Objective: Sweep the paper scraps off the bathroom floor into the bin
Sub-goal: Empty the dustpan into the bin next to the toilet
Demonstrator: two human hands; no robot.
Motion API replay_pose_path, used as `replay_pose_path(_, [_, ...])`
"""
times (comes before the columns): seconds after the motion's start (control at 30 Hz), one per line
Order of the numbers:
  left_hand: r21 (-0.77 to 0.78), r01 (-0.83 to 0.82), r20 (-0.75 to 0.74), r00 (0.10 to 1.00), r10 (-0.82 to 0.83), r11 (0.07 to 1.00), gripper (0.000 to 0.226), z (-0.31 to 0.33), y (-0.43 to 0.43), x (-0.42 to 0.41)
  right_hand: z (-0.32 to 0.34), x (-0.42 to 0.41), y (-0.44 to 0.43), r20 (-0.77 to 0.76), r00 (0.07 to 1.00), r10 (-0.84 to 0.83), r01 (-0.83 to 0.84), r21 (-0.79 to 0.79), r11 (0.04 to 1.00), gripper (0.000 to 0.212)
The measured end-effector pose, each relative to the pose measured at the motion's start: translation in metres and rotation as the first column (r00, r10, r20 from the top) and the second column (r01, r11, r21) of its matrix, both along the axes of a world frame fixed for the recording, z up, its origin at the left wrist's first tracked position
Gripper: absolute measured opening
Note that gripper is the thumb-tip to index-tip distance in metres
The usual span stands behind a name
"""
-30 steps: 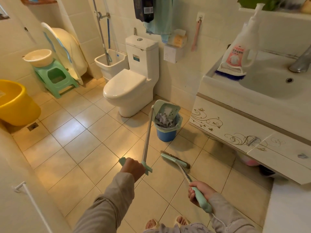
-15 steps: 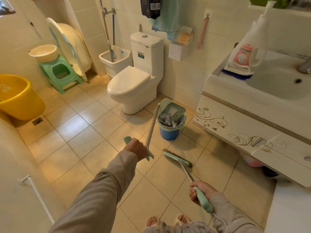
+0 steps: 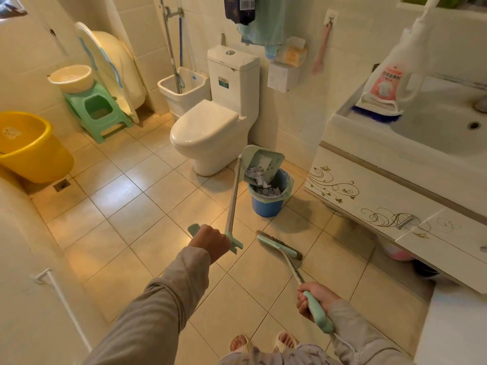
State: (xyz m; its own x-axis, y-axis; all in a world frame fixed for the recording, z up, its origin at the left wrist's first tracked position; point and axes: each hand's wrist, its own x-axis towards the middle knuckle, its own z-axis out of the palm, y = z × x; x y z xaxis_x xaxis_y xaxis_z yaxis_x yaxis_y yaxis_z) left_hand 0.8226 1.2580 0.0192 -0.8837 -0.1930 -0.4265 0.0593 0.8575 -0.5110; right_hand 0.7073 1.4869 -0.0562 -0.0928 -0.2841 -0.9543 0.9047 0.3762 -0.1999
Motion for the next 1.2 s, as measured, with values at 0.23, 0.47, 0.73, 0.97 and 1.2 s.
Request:
replay_pose_path(0.23, [0.005, 0.046, 0.099, 0.994, -0.046, 0.999, 0.023, -0.012, 0.015, -0.002, 0.008, -0.005, -0.015, 0.007, 1.000, -0.003, 0.003, -0.019, 1.000, 0.042])
replay_pose_path(0.47, [-0.038, 0.081, 0.082, 0.994, -0.078, 0.996, 0.019, 0.020, -0.004, -0.022, 0.016, -0.015, -0.021, 0.009, 1.000, -0.015, 0.016, -0.046, 0.999, 0.043])
replay_pose_path(0.73, [-0.046, 0.041, -0.034, 0.999, -0.043, 0.998, 0.018, 0.047, -0.008, -0.040, 0.010, -0.011, -0.016, 0.019, 0.999, -0.032, 0.033, -0.049, 0.998, 0.040])
replay_pose_path(0.97, [-0.025, 0.153, 0.050, 0.987, -0.151, 0.988, 0.019, 0.007, 0.004, -0.012, 0.005, -0.006, -0.015, 0.031, 0.999, -0.010, 0.011, -0.037, 0.999, 0.041])
replay_pose_path(1.2, [0.019, 0.096, 0.081, 0.992, -0.098, 0.995, 0.021, -0.006, 0.014, 0.000, 0.003, -0.005, -0.019, 0.037, 0.999, 0.001, 0.000, -0.029, 1.000, 0.040])
